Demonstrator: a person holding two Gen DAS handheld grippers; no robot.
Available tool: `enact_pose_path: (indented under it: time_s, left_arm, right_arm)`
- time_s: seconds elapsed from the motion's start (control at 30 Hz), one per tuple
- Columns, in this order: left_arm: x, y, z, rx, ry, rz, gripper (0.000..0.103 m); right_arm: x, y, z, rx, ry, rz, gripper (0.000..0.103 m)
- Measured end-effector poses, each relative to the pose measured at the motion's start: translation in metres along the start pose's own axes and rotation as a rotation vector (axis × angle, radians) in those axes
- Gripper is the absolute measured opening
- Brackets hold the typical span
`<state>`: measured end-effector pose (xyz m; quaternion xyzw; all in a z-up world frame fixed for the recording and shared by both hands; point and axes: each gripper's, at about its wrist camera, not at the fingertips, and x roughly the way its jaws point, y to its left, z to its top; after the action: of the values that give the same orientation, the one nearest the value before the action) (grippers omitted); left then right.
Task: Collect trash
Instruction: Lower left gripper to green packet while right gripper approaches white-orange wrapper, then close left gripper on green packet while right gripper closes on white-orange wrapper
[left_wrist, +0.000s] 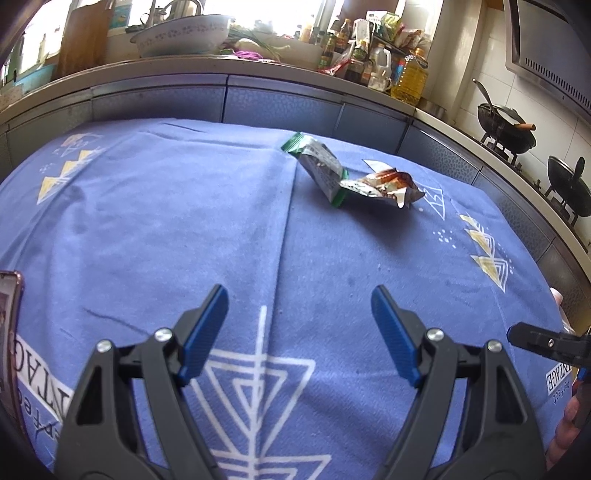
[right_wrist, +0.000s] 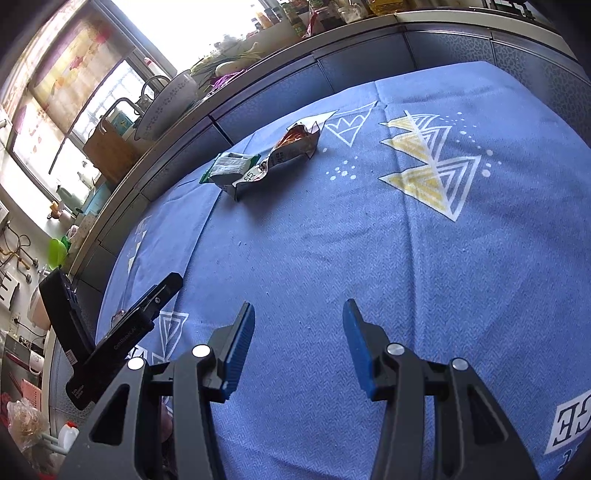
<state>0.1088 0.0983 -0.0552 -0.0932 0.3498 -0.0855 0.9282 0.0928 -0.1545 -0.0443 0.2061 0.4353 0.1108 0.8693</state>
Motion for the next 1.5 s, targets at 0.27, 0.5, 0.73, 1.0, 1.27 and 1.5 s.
enact_pose_path:
  time_s: [0.27,0.5,0.73,1.0,1.27,1.5]
  left_arm:
    - [0.002,0.001,0.001,-0.007,0.006,-0.003,0.076]
    - [0.008,0.007,0.033,-0.043,0.033,-0.1,0.078]
    - [0.051,0.012,0.105,-0.108,0.049,-0.179,0.083]
    - [0.12,0.036,0.137,-0.308,0.137,-0.245,0.074]
    - [0.15,0.027,0.15,-0.296,0.181,-0.288,0.009]
    - [0.123,0.025,0.138,-0.275,0.154,-0.302,0.005]
  right_arm:
    - [-0.001,-0.001,0.0,0.004,-0.004,0.002,0.05]
    - [-0.002,-0.005,0.001,0.014,-0.011,-0.011,0.05]
    - [0.001,-0.008,0.034,0.033,-0.037,0.024,0.05]
    - [0.057,-0.019,0.111,0.194,-0.007,0.159,0.05]
    - [0.13,-0.006,0.151,0.282,0.053,0.214,0.05]
    - [0.111,-0.004,0.136,0.232,0.025,0.187,0.004]
